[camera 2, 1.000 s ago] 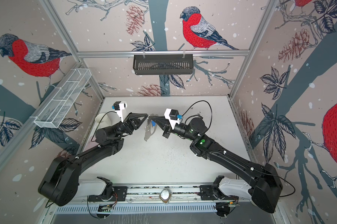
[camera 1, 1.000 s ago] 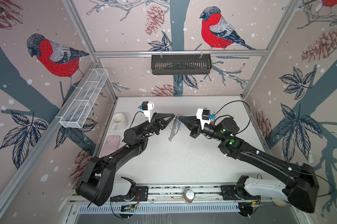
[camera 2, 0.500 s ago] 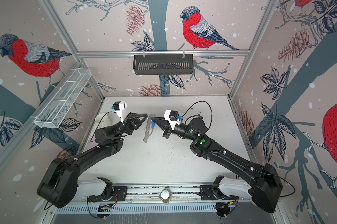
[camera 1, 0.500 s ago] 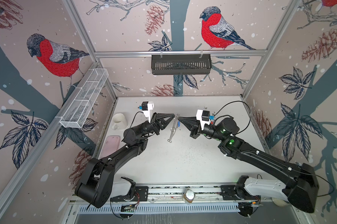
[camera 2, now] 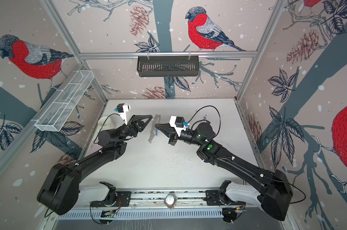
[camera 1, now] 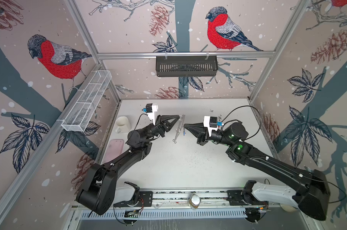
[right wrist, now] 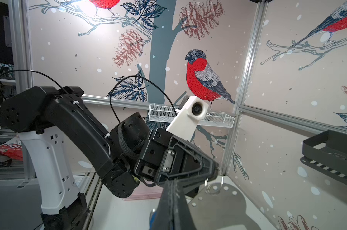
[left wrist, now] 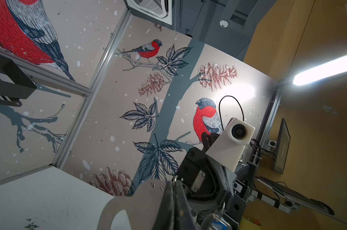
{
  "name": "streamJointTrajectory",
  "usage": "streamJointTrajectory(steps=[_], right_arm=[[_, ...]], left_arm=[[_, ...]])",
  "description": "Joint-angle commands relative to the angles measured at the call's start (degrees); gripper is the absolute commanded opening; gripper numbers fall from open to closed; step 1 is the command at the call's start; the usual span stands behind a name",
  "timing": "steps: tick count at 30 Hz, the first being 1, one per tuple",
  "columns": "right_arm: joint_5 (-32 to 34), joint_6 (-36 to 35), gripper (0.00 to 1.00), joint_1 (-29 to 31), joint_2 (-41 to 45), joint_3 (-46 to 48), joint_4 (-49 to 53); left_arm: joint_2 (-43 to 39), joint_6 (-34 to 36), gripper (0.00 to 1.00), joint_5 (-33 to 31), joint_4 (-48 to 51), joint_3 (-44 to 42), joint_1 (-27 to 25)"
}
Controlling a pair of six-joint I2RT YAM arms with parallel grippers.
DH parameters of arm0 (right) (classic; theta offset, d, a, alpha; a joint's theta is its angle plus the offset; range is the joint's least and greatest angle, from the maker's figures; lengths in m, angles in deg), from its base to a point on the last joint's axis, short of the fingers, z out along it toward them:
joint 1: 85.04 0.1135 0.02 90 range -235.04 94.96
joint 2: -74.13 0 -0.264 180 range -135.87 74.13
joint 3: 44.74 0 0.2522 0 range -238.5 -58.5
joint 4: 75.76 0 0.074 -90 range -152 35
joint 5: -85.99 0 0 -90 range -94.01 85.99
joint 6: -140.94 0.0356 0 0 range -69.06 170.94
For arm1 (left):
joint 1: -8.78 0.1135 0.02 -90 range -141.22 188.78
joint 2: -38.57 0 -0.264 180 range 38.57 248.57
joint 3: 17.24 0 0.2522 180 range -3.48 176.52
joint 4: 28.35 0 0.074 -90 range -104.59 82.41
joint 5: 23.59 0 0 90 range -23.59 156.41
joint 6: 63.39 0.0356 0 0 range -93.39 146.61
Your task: Put the keys on the keyring
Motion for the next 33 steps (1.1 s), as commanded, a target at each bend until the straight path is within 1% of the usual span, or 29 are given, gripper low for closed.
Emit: streamJointTrajectory(steps=[1,6,11,19,27,33], right_arm=[[-1.0,0.7,0.0,-0.1,0.2,0.0,-2.4],[3.2,1.9,0.0,-0.5,-0.1,-0.6,-1.5],[7.4,2.8,0.0,-1.2,0.0,-0.7,-1.2],[10.3,3.2,0.0,-1.5,-0.8,-1.1,-0.9],[9.2,4.0,0.0,-1.5,-2.1,-2.1,-1.5],[6.2,4.3,0.0,-1.5,-2.6,-2.6,-1.8]], left_arm=[[-0.4,0.4,0.0,-0.7,-1.1,0.0,0.0],[-0.6,0.4,0.0,-0.2,-1.2,0.1,0.0],[-0.2,-0.9,0.0,1.4,-3.8,0.1,0.1],[0.6,-3.0,0.0,2.0,-7.3,0.2,0.0],[1.1,-4.1,0.0,2.4,-8.8,0.4,0.0],[1.5,-4.2,0.0,2.2,-9.1,0.4,0.0]])
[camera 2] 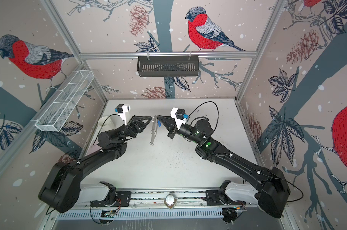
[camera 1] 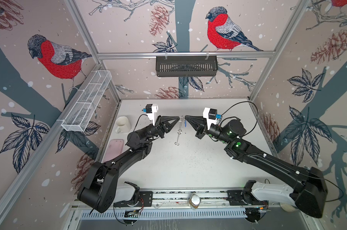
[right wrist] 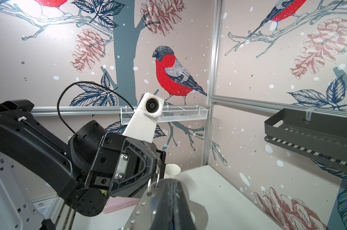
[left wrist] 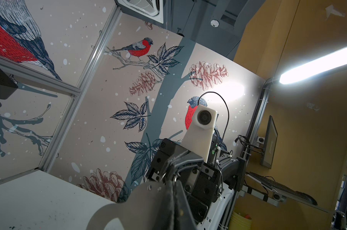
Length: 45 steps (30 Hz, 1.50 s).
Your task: Put the keys on the keyring
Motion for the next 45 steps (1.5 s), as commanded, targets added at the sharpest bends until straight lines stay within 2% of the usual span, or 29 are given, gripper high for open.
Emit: streamJointTrajectory(steps=[1,13,27,37,45], right_arm=[[-2.8,0.6,0.0,-0.1,-0.1,-0.4,-2.2],[-8.1,1.0,0.0,0.0,0.0,-0.3,-2.5],[-11.3,0.6,0.0,0.0,0.0,-0.2,-2.2],[-11.4,-0.2,0.0,0.1,-0.3,-0.5,-1.3],[-7.2,-2.0,0.0,1.4,-0.7,-0.6,-0.5]], left_arm=[[0.1,-0.6,0.0,0.0,-3.6,0.5,0.1],[-0.2,0.2,0.0,-0.9,-2.5,0.4,0.2],[-1.2,2.1,0.0,-1.8,0.8,0.1,0.2],[-1.9,2.9,0.0,-2.5,2.7,0.1,0.2],[-2.8,4.4,0.0,-3.1,5.4,0.0,0.3]])
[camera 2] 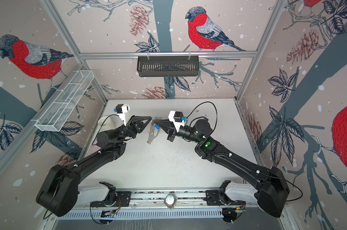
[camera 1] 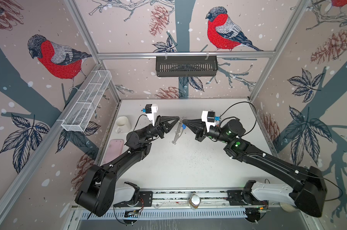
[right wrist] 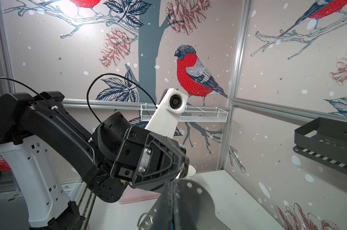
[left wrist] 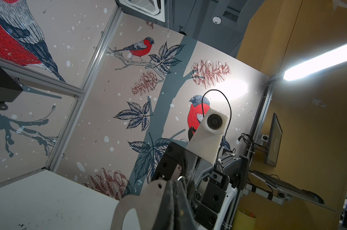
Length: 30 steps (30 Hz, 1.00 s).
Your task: Put the keys on the keyring
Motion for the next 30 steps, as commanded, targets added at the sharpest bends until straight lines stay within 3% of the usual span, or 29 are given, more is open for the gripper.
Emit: streamJointTrajectory(steps=[1,15,30], right_arm=[[0.2,-1.4,0.0,1.0,-0.1,-0.4,-0.3],[6.9,-6.2,0.0,4.8,-0.3,-1.1,1.9],[7.2,-6.6,0.0,5.3,-0.4,-1.1,2.2]], left_arm=[[-0.6,1.7,0.0,-2.9,1.7,0.1,0.1],[-5.2,8.8,0.0,-7.3,15.0,-0.2,0.1],[-8.9,13.2,0.0,-11.4,24.1,-0.3,0.1]])
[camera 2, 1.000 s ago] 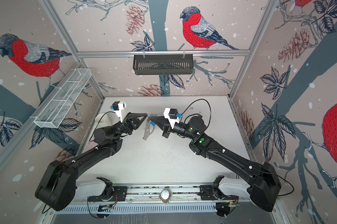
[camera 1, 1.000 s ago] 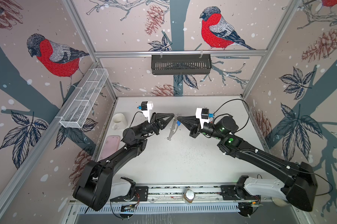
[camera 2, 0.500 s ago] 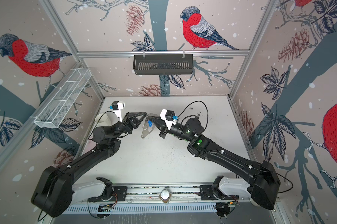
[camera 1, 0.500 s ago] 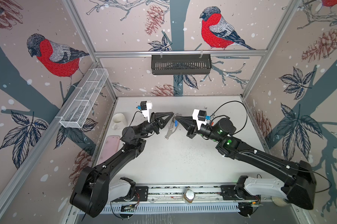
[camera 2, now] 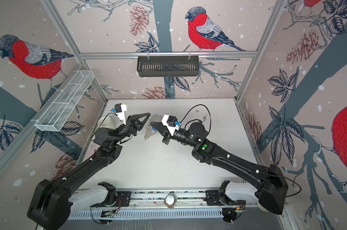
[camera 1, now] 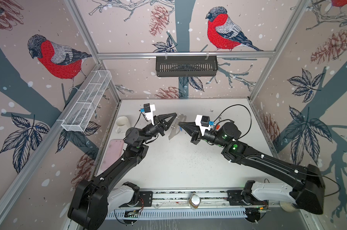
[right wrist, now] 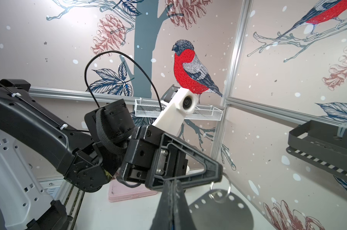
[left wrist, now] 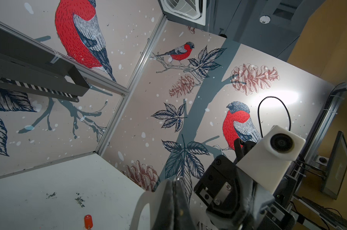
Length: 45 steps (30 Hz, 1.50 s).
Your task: Put the keys on the keyring
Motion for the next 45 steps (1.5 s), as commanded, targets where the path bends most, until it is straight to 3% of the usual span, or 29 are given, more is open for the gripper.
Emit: streamJointTrajectory(steps=[1,12,17,22,28,36,40,45], right_arm=[[-0.5,-0.4,0.0,0.1,0.1,-0.4,-0.5],[6.5,3.3,0.0,-2.6,1.1,-0.5,0.9],[6.4,5.4,0.0,-4.2,1.1,-1.2,2.5],[6.4,7.0,0.0,-4.9,0.4,-2.3,5.6],[4.6,11.3,0.0,-7.0,1.0,-2.6,8.7],[1.3,19.2,0.0,-9.1,1.7,-2.9,9.9],[-0.4,22.5,0.0,-9.7,0.9,-3.8,11.2],[-1.3,24.0,0.0,-9.7,-0.1,-3.9,12.2]], left_arm=[[-0.2,1.2,0.0,-1.3,-0.2,0.2,0.1],[-0.4,2.0,0.0,-0.1,0.8,0.5,0.0],[-2.3,7.4,0.0,-2.3,7.8,1.1,-0.4],[-4.8,17.8,0.0,-8.4,21.6,3.7,-3.0],[-6.9,24.5,0.0,-14.2,29.6,5.0,-5.4],[-10.4,32.4,0.0,-23.6,30.9,2.1,-9.4],[-12.1,37.6,0.0,-30.8,28.0,-1.1,-13.6],[-12.7,40.5,0.0,-35.0,23.6,-3.9,-15.9]])
